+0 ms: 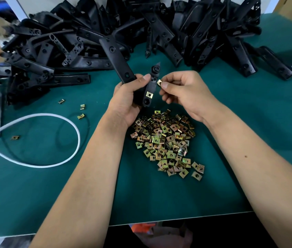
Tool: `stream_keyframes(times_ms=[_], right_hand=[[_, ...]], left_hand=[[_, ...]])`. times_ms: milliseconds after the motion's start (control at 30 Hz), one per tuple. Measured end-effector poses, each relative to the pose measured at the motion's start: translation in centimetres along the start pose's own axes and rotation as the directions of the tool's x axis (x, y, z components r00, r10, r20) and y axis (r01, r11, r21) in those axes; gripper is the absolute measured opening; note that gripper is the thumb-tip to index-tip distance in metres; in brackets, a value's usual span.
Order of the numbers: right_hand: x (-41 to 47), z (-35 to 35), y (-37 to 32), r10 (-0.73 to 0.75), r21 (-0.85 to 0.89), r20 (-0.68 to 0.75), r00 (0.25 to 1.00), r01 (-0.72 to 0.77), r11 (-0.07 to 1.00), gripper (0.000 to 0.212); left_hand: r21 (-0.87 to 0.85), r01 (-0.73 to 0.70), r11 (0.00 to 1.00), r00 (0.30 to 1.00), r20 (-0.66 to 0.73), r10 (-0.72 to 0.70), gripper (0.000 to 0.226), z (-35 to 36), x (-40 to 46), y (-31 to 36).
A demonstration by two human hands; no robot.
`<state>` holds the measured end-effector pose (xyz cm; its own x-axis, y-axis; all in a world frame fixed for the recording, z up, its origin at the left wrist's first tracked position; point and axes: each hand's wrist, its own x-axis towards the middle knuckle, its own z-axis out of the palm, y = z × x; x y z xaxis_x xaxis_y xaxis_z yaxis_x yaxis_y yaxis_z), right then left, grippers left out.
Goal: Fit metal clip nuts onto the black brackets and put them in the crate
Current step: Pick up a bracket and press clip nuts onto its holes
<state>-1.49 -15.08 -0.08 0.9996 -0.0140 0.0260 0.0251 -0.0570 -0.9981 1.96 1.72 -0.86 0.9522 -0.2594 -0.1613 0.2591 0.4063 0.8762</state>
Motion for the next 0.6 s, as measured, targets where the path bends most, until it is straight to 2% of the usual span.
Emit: stream_keyframes(times_ms=[233,367,433,600], right_hand=[[-0.24,-0.10,-0.31,-0.018,0.016,0.045,0.999,0.018,1.000,0.012],[-0.36,-0.22,-0.49,-0.015,-0.012,0.084,0.996,0.017,1.000,0.012],[-0.36,-0.28,-0.49,-0.009,-0.020,0.095,0.995,0.011,1.000,0.012],[-0.34,-0.36,-0.51,0.047,0.088,0.112,0.993,-0.057,0.995,0.010]], left_hand=[[-0.012,0.030,0.999,0.997,0.070,-0.029,0.005,-0.29,-0.22,0.26],[0.007,0.050,0.999,0.991,0.128,-0.050,0.026,-0.34,-0.48,0.43],[-0.004,0.060,0.998,0.990,0.127,-0.059,0.029,-0.30,-0.58,0.47],[-0.016,0.085,0.996,0.990,0.118,-0.083,0.009,-0.31,-0.58,0.60]])
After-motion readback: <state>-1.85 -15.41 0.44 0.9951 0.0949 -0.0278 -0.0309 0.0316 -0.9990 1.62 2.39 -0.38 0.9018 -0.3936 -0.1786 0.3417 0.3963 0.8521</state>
